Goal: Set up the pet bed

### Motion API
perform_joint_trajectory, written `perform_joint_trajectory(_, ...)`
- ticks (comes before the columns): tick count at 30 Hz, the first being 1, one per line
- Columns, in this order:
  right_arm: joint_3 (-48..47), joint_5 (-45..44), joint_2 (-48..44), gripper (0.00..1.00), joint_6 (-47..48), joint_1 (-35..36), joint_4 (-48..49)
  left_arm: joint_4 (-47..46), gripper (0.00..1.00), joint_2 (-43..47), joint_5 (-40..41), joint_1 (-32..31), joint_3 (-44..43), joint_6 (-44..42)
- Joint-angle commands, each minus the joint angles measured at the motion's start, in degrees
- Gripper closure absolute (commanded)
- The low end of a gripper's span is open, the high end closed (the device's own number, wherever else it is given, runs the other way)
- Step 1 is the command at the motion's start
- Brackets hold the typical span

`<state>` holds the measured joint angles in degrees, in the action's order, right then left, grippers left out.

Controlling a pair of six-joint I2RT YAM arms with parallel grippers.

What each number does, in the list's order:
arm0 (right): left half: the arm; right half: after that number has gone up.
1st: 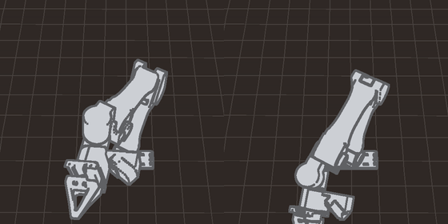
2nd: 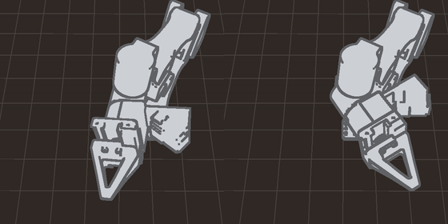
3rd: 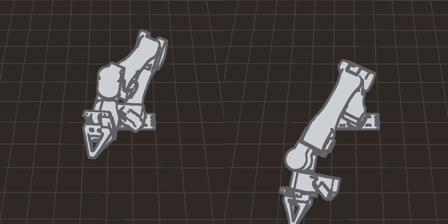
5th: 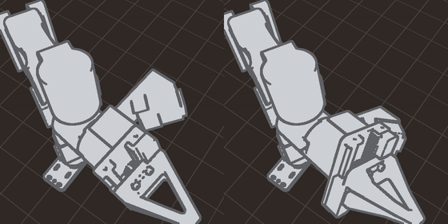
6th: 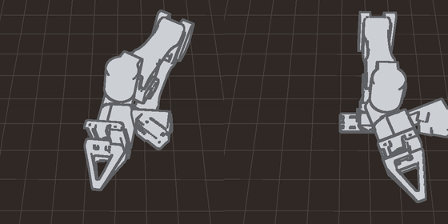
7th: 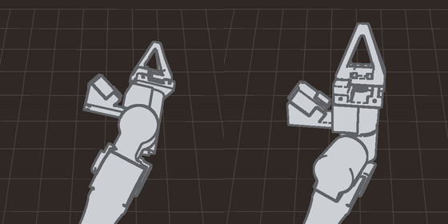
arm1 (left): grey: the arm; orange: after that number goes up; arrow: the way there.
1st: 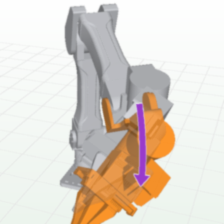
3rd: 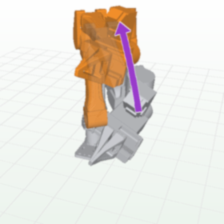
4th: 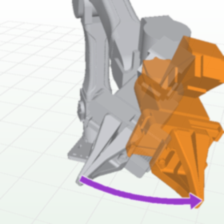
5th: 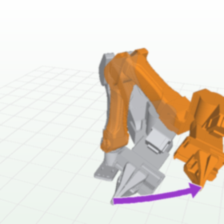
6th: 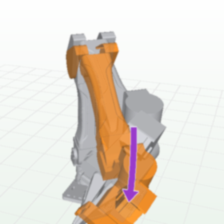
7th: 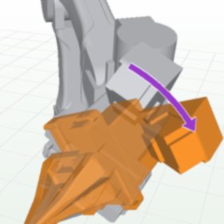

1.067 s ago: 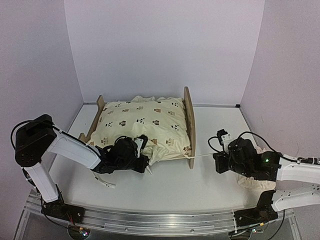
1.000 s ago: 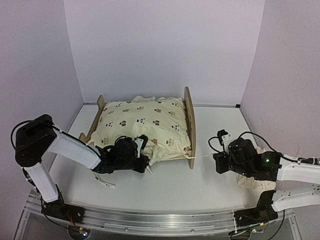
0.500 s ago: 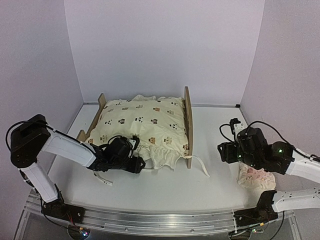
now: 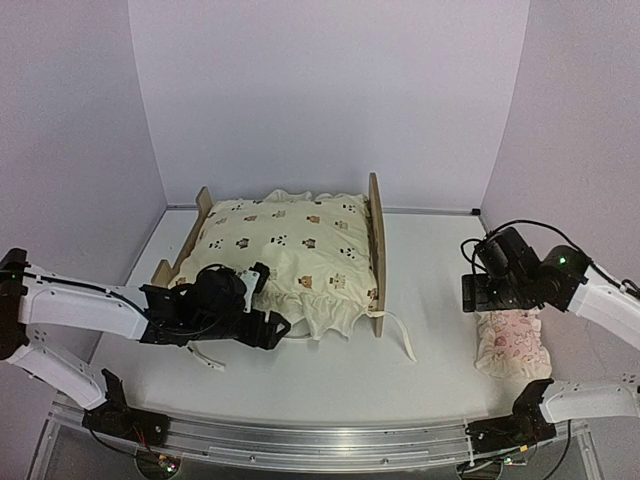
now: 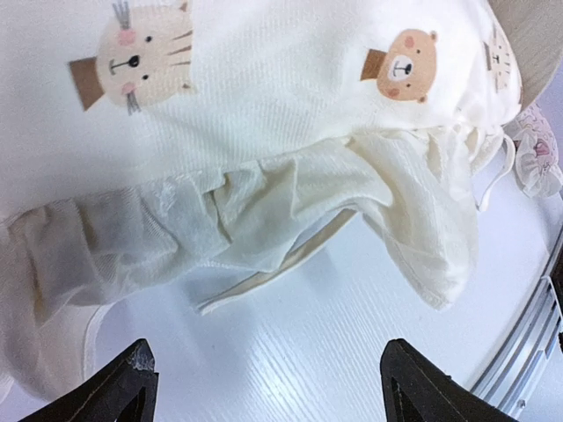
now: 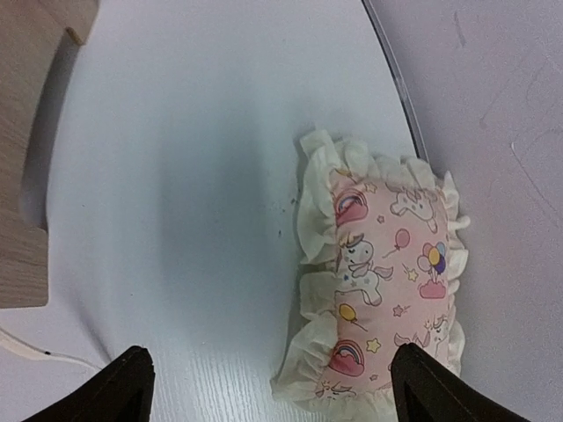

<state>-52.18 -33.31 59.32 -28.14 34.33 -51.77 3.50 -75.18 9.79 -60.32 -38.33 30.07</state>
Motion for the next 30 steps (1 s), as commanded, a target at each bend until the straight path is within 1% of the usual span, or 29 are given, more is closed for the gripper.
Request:
perform_joint_trajectory(1,-3.21,9.74,5.26,0.02,0.54,-10.84,-6.24,6.59,0.11,6.88,3.23,-0.58,1.01,1.51)
perform_joint_trajectory(4,-2.41,11.96,7.52,0.02,1.04,-16.42,-7.33,8.8,0.1,10.44,3.93,-0.58,1.86,1.82)
perform_joint_trajectory(11,0.1,15.42,9.22,0.02,2.69,-29.02,-7.12,11.58,0.09,15.22,2.74,-0.58,2.82,0.35)
perform_joint_trajectory(22,3.79,24.87,18.78,0.02,5.89,-40.31,0.67,12.92,0.09,19.52,2.07,-0.57,2.99,-1.68)
perform_joint_trajectory(24,4.78,25.97,20.17,0.04,6.06,-41.27,2.22,13.34,0.1,19.96,2.29,-0.58,2.9,-1.9)
perform_joint_trajectory(26,5.78,26.86,20.65,0.14,5.78,-41.36,3.58,13.9,0.1,20.18,2.62,-0.58,2.71,-2.04)
perform_joint_trajectory(28,6.38,27.2,19.8,0.34,5.38,-41.37,4.13,14.6,0.1,20.23,3.06,-0.57,2.38,-2.1)
perform_joint_trajectory(30,6.34,27.05,17.99,0.51,5.27,-41.36,4.15,15.14,0.1,20.49,3.37,-0.58,2.15,-2.03)
